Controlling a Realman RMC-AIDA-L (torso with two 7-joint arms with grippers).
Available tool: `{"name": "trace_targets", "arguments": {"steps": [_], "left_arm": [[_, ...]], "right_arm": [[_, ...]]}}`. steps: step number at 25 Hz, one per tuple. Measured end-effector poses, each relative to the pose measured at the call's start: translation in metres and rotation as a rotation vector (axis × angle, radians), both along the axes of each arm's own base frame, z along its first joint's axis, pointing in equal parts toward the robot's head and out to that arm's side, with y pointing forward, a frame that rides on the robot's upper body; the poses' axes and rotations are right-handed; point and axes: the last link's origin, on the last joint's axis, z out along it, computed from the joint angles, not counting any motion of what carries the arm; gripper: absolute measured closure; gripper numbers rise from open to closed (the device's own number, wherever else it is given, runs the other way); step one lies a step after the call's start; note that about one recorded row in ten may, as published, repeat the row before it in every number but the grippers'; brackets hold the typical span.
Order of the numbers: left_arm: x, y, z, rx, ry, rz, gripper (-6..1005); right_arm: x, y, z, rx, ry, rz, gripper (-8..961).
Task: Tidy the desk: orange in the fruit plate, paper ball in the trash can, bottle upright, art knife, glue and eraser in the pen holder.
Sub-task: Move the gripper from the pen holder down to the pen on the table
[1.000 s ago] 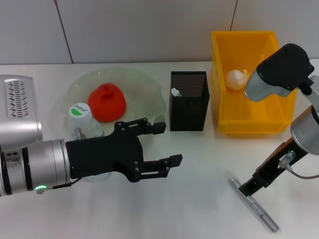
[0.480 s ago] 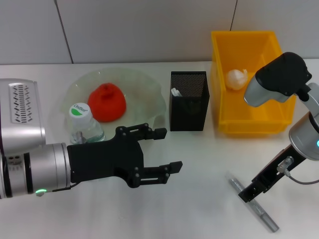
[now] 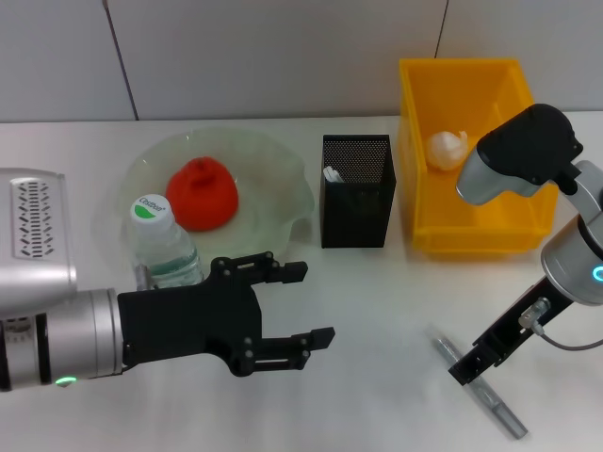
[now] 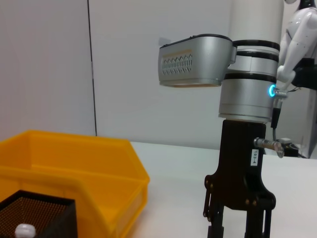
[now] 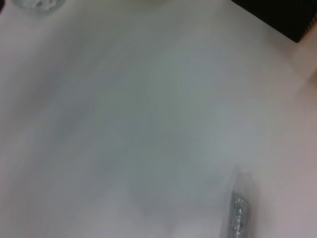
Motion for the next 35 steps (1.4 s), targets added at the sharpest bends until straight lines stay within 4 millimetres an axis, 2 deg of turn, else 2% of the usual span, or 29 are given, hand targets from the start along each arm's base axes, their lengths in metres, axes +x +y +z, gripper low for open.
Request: {"name": "trace_targets", "arguments": {"steps": [14, 25, 27, 35], "left_arm": [[-0.008, -0.005, -0.001, -0.014, 0.057, -0.015, 213], [-0.005, -0.006, -0.001, -0.016, 0.057, -0.030, 212], [-0.005, -0.006, -0.001, -0.017, 0.058, -0.030, 212], [-0.005, -0.007, -0.002, -0.022, 0.059, -0.033, 212]], "right_arm": [[0.003, 0.005, -0.006, 0.002, -0.008, -0.015, 261], [0.000, 0.005, -0.013, -0.014, -0.023, 0.001, 313], [0.001, 0.005, -0.013, -0.016, -0.025, -0.001, 423], [0.003, 0.003, -0.019, -0.028, -0.046, 0.009, 416]]}}
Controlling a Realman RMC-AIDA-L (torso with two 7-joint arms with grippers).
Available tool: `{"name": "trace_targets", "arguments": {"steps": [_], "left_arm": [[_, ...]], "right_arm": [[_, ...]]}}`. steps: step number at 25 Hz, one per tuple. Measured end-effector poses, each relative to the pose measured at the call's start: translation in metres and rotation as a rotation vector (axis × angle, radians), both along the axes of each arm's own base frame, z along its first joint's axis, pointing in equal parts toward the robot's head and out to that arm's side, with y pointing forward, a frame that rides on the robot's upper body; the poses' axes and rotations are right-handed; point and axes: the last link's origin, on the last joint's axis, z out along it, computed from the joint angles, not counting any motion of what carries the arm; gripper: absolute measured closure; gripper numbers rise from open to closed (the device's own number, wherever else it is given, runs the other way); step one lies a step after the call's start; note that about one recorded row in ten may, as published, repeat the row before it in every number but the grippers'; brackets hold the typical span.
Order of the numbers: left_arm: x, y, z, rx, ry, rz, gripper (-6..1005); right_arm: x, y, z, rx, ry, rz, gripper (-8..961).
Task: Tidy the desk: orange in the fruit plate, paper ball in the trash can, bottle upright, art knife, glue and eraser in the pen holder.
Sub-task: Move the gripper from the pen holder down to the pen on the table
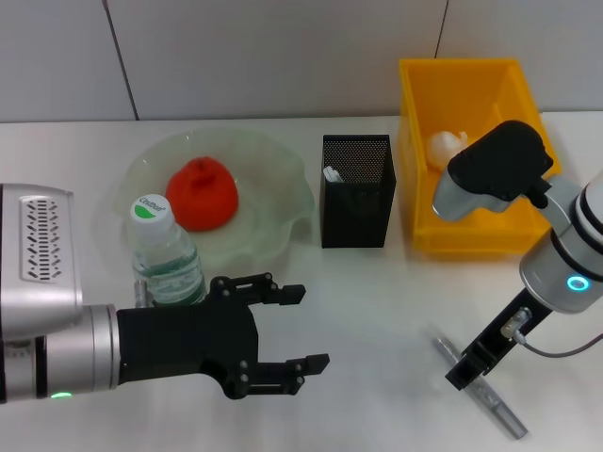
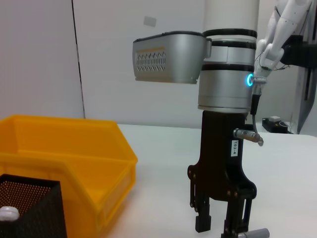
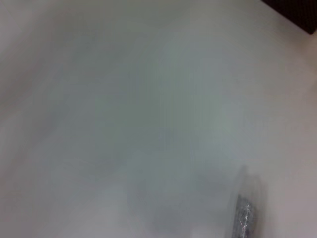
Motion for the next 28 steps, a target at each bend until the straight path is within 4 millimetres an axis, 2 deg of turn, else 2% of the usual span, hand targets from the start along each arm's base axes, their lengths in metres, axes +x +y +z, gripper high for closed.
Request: {"name": "trace_targets", "arguments": {"steps": [28], "left_arm": [[0.0015, -0.0002, 0.0013, -0.003, -0.005, -0.010, 212]], "right_arm": [[0.0030, 0.0014, -0.0096, -0.002, -0.027, 0.011, 423]]}}
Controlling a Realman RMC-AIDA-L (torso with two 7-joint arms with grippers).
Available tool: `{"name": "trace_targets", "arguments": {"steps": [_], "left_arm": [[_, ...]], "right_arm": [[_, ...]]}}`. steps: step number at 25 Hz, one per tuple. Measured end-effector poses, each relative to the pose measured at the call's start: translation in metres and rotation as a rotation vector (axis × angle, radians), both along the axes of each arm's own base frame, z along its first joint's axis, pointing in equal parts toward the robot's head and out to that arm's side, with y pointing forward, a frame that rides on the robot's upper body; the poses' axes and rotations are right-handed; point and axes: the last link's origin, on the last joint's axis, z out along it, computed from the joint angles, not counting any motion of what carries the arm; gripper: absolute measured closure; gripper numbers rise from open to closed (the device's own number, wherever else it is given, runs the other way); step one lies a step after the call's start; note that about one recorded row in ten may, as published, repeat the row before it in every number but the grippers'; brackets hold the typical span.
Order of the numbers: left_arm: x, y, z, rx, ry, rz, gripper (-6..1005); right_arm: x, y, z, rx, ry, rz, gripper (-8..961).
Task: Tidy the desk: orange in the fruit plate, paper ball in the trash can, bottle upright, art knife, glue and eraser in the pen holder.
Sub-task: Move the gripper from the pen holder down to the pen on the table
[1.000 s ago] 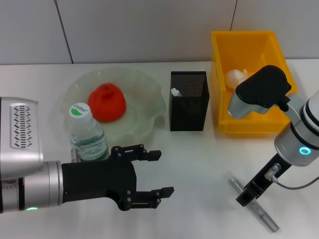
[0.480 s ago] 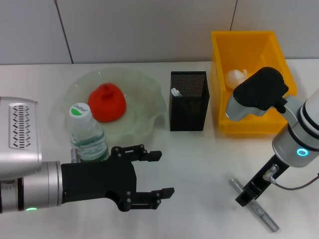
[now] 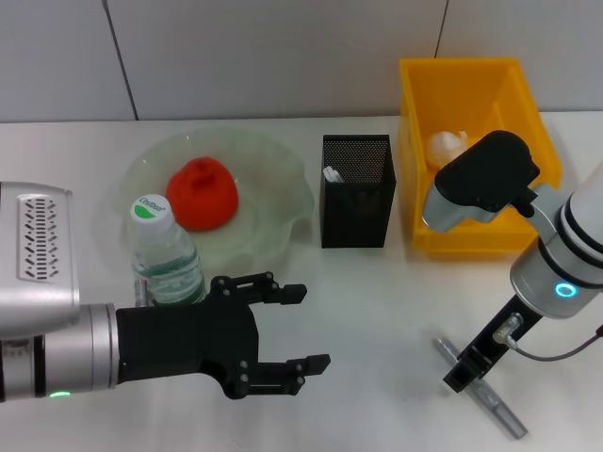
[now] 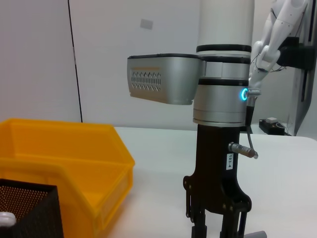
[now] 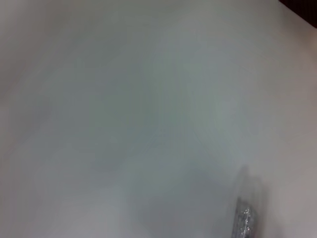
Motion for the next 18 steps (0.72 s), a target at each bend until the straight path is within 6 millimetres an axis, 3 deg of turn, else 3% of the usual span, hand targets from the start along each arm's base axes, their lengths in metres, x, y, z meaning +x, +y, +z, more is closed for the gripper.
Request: {"name": "trace_targets", "arguments": {"steps": [4, 10, 18], "left_arm": [[0.0005, 0.0004, 0.0000, 0.000, 0.000, -0.002, 211], [0.0006, 0.0005, -0.0001, 0.000, 0.001, -0.003, 211], [0.0013, 0.0012, -0.0003, -0.001, 0.004, -0.006, 211]], "right_arm": [[-0.0008, 0.0010, -0.0005, -0.001, -0.001, 0.001, 427], [-0.0021, 0.0022, -0.0011, -0.003, -0.003, 0.003, 547], [-0.0006, 0.0033, -0.0026, -0.002, -0.004, -0.001, 569]]}}
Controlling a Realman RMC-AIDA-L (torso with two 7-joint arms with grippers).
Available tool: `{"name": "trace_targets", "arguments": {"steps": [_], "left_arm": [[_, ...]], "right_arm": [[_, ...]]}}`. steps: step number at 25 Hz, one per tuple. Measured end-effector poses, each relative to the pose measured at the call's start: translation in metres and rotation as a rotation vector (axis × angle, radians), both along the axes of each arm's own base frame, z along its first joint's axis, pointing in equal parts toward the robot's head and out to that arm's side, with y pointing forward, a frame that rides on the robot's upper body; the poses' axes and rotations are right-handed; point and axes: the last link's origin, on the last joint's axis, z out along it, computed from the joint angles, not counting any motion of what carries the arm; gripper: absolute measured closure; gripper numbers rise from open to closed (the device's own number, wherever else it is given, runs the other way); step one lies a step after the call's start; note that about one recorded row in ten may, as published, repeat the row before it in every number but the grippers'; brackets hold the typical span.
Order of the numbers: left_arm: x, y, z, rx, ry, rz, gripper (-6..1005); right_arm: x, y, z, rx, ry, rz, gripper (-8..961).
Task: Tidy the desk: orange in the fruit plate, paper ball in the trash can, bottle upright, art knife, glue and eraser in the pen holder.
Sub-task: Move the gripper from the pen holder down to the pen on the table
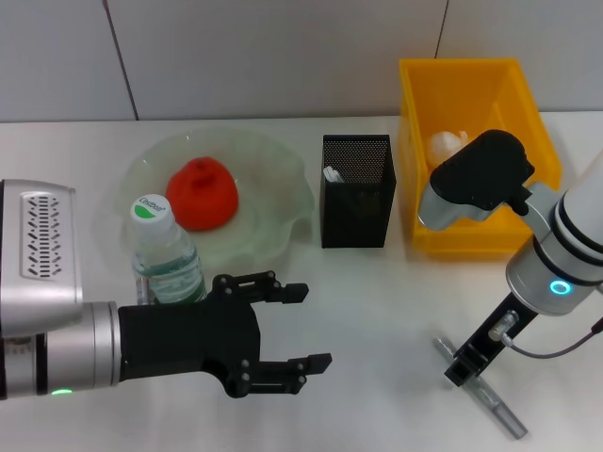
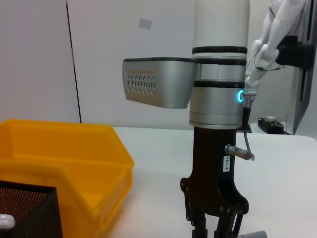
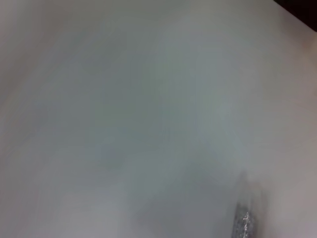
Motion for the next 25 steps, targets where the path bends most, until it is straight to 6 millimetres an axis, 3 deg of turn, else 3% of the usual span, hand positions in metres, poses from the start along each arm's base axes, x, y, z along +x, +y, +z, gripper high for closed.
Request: {"name": "trace_targets", "arguments": {"steps": [14, 17, 25], "left_arm": [[-0.0005, -0.0002, -0.0005, -0.002, 0.002, 0.001, 211], [-0.0001, -0.0007, -0.0006, -0.005, 0.001, -0.001, 211], [0.0011, -0.0009, -0.0007, -0.008, -0.002, -0.006, 210]], "right_arm": [[0.0013, -0.0003, -0.0017, -0.004, 0.000, -0.015, 586], [0.0017, -0.0006, -0.0020, -0.002, 0.000, -0.018, 683], [0.0040, -0.0013, -0.0030, -0.005, -0.004, -0.028, 759]]}}
